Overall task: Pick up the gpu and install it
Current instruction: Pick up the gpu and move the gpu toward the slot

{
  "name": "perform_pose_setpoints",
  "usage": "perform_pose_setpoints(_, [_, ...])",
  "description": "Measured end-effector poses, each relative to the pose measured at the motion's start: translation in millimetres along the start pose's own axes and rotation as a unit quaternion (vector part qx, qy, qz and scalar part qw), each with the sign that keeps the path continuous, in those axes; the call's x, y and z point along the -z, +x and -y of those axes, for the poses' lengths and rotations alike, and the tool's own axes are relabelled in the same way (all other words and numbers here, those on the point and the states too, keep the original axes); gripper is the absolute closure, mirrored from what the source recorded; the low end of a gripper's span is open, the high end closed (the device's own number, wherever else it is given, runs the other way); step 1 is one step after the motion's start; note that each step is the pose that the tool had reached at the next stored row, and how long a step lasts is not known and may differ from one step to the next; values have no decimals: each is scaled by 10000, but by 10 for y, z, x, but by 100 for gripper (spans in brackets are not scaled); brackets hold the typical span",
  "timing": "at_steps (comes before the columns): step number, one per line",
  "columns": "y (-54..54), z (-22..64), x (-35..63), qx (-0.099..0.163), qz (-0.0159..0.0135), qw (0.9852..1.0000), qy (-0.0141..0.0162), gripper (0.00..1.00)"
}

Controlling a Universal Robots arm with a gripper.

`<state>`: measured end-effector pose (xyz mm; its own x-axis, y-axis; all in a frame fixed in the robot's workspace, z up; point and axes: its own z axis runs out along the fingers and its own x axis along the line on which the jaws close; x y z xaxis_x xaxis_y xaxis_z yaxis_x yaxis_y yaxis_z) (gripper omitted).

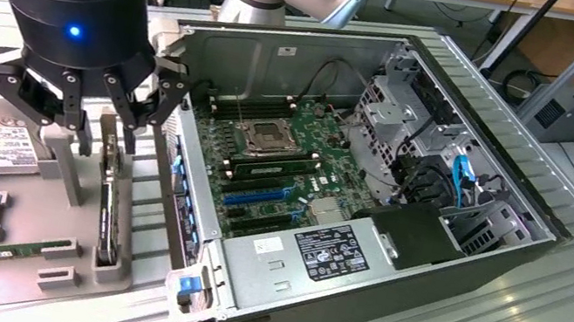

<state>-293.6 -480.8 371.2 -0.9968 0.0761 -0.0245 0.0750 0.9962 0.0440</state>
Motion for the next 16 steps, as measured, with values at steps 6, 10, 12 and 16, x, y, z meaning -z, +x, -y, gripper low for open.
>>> perform_pose_setpoints(6, [12,3,-55,0,0,10000,0,58])
perform_pose_setpoints(10, [16,4,-79,0,0,10000,0,58])
perform_pose_setpoints(12, [18,5,-91,0,0,10000,0,58])
perform_pose_setpoints(16, [24,6,-114,0,0,10000,0,58])
